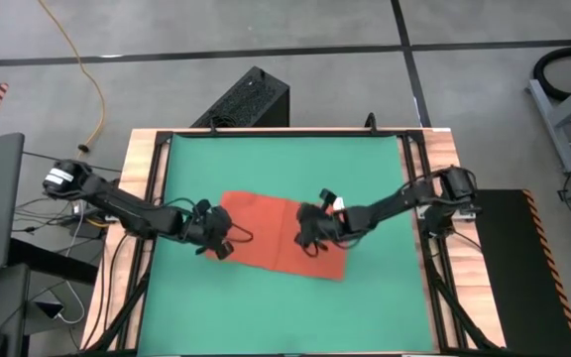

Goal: Roll towel into tight, uniform cylinder
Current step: Roll the orange towel

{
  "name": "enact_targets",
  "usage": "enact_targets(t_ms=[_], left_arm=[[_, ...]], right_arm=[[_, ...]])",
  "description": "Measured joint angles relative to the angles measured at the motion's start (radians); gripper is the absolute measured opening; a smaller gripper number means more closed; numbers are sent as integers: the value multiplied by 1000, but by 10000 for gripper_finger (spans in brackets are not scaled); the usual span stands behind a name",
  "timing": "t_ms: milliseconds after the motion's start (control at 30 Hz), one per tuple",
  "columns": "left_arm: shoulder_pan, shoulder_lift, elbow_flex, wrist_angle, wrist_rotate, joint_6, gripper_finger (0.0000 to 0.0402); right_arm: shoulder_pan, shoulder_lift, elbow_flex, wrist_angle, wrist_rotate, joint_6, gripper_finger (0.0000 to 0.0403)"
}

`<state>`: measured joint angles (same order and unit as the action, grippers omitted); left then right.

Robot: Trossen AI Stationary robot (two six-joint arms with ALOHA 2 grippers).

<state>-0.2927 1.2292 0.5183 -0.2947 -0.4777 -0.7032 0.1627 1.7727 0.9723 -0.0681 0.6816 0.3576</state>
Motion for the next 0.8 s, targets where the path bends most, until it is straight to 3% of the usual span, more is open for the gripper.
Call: enact_targets(t_ms=[200,333,500,800], left_arm=[[-133,16,-6,1,7,-150,0],[-179,49,-6,-1,10,-196,0],[-185,149,-7,10,54,-207,0],[-141,269,0,35,7,-130,0]], right_arm=[[-17,73,2,-113,-99,97,11],[31,129,7,-132,-54,183,10],[104,178,6,-114,-39,329,10],[245,181,68,-120,-44,499,9]])
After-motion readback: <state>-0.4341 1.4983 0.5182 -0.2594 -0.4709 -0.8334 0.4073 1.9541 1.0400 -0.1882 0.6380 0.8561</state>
